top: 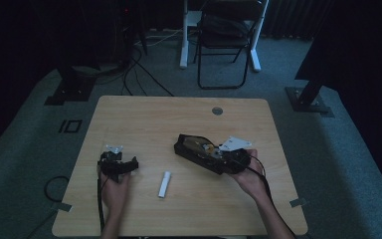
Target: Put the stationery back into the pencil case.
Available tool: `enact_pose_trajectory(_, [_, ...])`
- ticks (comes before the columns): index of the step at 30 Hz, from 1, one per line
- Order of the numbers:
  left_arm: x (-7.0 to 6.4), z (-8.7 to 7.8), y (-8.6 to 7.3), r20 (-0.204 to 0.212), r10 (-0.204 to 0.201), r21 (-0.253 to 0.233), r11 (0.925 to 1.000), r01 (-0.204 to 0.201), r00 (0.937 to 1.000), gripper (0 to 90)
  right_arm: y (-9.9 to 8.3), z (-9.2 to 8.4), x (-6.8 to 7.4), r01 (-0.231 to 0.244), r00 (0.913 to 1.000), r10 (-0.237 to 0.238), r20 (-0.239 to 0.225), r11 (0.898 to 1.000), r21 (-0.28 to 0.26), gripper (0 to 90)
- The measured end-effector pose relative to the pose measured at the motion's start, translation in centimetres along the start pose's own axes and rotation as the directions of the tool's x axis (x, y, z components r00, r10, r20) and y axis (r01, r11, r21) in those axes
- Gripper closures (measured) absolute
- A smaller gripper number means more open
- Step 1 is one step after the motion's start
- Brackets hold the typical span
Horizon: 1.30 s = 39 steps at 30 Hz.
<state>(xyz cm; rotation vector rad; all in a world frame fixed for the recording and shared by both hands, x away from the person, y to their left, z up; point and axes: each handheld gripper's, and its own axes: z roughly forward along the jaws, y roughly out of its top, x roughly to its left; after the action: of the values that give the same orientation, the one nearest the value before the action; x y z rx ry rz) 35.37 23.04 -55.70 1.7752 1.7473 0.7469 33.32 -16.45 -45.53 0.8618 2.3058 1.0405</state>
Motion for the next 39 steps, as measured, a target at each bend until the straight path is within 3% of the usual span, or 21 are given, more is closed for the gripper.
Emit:
enact_pose_trajectory(16, [0.0, 0.0, 0.0, 0.0, 0.0, 0.0, 1.0, 0.0, 1.0, 8.3, 0.4, 1.6, -0.2, 0.018, 0.9998, -0.019, 0.011, 1.0, 0.01, 41.6])
enact_pose_trajectory(39, [0.0, 0.0, 0.0, 0.0, 0.0, 0.0, 1.0, 0.0, 1.0, 8.3, 1.3, 4.2, -0.6, 0.018, 0.9997, -0.017, -0.02, 0.999, 0.036, 41.7])
